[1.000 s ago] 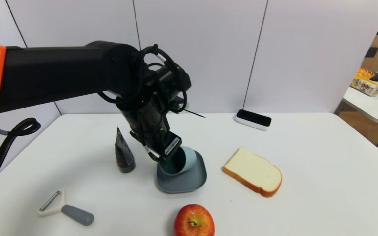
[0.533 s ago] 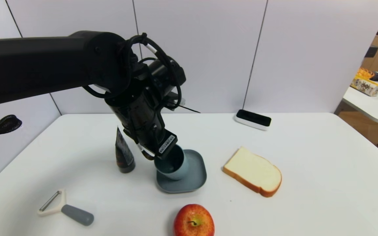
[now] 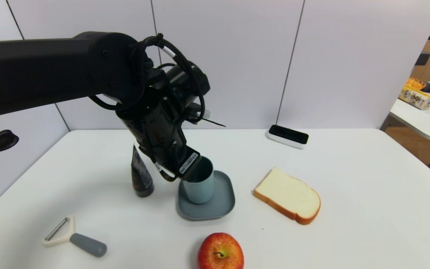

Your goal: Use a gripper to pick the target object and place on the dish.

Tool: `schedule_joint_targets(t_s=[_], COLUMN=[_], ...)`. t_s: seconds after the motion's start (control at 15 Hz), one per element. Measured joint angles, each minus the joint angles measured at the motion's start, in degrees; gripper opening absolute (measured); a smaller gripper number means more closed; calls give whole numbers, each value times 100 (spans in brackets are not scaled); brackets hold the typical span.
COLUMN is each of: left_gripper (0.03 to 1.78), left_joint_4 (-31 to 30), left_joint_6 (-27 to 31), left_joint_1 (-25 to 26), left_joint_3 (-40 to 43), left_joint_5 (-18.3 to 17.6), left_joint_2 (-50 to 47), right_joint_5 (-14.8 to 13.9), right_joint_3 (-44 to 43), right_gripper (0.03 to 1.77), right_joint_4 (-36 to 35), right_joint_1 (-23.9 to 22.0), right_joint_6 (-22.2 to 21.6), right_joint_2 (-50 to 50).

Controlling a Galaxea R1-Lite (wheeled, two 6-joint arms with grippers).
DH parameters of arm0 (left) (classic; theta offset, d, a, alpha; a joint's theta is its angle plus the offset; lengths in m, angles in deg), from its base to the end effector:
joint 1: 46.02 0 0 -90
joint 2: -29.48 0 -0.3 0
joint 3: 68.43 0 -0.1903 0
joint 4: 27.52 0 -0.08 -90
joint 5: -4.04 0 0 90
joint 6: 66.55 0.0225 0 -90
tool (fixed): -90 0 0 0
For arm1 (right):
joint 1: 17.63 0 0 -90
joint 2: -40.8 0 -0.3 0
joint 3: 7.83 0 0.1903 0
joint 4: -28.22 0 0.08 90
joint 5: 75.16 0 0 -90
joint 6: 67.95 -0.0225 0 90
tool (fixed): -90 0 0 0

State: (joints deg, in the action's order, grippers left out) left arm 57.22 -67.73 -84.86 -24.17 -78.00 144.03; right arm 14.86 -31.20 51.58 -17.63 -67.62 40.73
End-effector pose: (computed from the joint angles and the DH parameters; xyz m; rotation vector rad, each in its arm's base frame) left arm 0.2727 -0.2156 0.2501 0.4271 1.0334 -0.4710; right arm -0.0229 0.0000 0.0755 -0.0058 -0.0014 0.0003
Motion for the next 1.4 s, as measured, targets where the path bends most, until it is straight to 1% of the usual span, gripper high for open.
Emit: schedule_joint_targets(t_s=[0.27, 0.4, 0.67, 0.8, 0.93, 1.07, 1.13, 1.27, 1.4], left_gripper=[132, 140, 152, 156, 160, 162, 163, 165, 166], left_joint_4=[-24, -226, -1304, -1841, -2252, -2690, -2940, -3611, -4608], left_joint_6=[-50, -63, -63, -74, -124, -311, -399, -446, -438], left_joint_1=[0, 1, 37, 41, 43, 43, 61, 148, 307], left_joint_3=[-9, -28, -28, -22, -20, 46, 173, 733, 1631], left_joint_5=[20, 50, 132, 416, 747, 926, 986, 1108, 1213], left_joint_2=[-24, -124, -395, -513, -656, -868, -1003, -1343, -1757], right_joint_5=[2, 2, 5, 2, 5, 2, 2, 5, 2], right_joint_3=[0, 0, 0, 0, 0, 0, 0, 0, 0], right_gripper=[171, 171, 171, 171, 171, 171, 171, 171, 171], right_joint_4=[0, 0, 2, 0, 0, 0, 0, 0, 0], right_joint_1=[0, 0, 0, 0, 0, 0, 0, 0, 0], right_joint_6=[-2, -2, 0, 0, 0, -2, -2, -2, -2], right_joint_2=[0, 0, 0, 0, 0, 0, 0, 0, 0])
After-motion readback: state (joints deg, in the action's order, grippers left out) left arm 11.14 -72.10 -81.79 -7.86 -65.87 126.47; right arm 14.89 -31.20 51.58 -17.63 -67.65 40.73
